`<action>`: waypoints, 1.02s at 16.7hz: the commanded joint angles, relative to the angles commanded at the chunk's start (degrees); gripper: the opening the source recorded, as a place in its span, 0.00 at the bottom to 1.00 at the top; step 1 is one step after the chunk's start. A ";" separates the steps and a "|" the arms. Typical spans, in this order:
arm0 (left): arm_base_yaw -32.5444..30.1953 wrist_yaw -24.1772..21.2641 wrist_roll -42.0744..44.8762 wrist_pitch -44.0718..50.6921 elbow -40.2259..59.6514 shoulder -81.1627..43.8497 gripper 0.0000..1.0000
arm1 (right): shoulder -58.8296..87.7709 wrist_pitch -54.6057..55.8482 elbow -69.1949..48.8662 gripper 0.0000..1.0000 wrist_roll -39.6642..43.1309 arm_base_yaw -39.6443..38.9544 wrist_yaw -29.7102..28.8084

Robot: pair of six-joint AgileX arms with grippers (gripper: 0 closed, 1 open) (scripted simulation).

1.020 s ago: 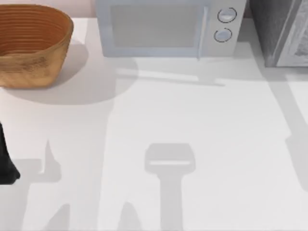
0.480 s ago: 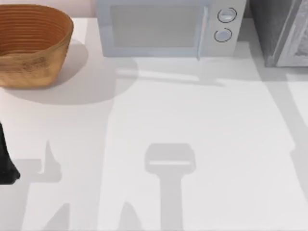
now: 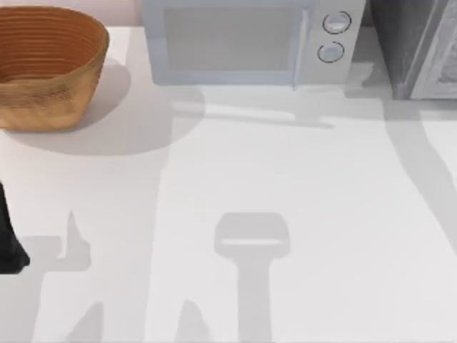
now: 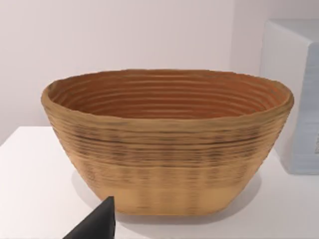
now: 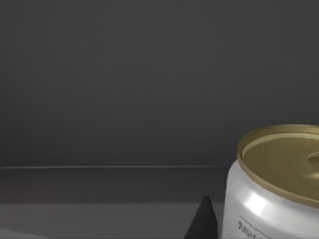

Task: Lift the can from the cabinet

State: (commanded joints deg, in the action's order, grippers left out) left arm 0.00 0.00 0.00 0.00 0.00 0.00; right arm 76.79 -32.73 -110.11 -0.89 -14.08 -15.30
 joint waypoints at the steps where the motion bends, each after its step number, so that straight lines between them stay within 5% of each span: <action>1: 0.00 0.00 0.00 0.00 0.00 0.00 1.00 | -0.88 -0.70 0.34 0.00 0.00 -0.28 -0.28; 9: 0.00 0.00 0.00 0.00 0.00 0.00 1.00 | -3.91 0.63 3.89 0.00 -0.05 0.57 0.15; 17: 0.00 0.00 0.00 0.00 0.00 0.00 1.00 | -27.06 10.74 39.21 0.00 0.32 4.83 4.94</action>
State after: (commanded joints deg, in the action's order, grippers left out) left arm 0.00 0.00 0.00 0.00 0.00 0.00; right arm 49.73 -21.99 -70.90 -0.57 -9.25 -10.36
